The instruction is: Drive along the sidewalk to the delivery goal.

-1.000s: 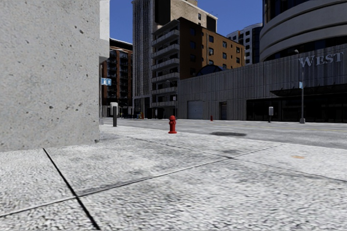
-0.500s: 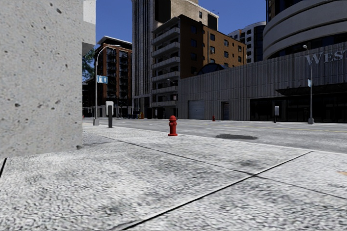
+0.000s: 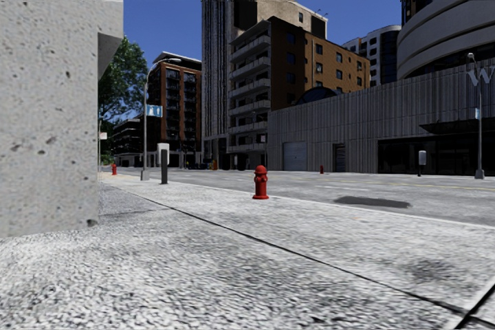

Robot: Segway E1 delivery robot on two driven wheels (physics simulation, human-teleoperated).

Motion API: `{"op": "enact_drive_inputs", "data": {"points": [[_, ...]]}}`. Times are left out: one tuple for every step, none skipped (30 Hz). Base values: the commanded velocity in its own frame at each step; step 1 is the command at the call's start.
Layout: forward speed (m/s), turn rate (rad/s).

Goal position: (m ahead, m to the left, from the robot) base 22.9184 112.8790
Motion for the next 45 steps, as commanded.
{"op": "enact_drive_inputs", "data": {"points": [[2.0,0.35],[2.0,0.35],[2.0,0.35],[2.0,0.35],[2.0,0.35],[2.0,0.35],[2.0,0.35],[2.0,0.35],[2.0,0.35],[2.0,0.35],[2.0,0.35],[2.0,0.35],[2.0,0.35],[2.0,0.35],[2.0,0.35],[2.0,0.35],[2.0,0.35],[2.0,0.35],[2.0,0.35],[2.0,0.35],[2.0,0.35],[2.0,0.35],[2.0,0.35],[2.0,0.35],[2.0,0.35],[2.0,0.35],[2.0,0.35],[2.0,0.35],[2.0,0.35],[2.0,0.35],[2.0,0.35],[2.0,0.35],[2.0,0.35],[2.0,0.35],[2.0,0.35],[2.0,0.35],[2.0,0.35],[2.0,0.35],[2.0,0.35],[2.0,0.35],[2.0,0.35],[2.0,0.35],[2.0,0.35],[2.0,0.35],[2.0,0.35]]}}
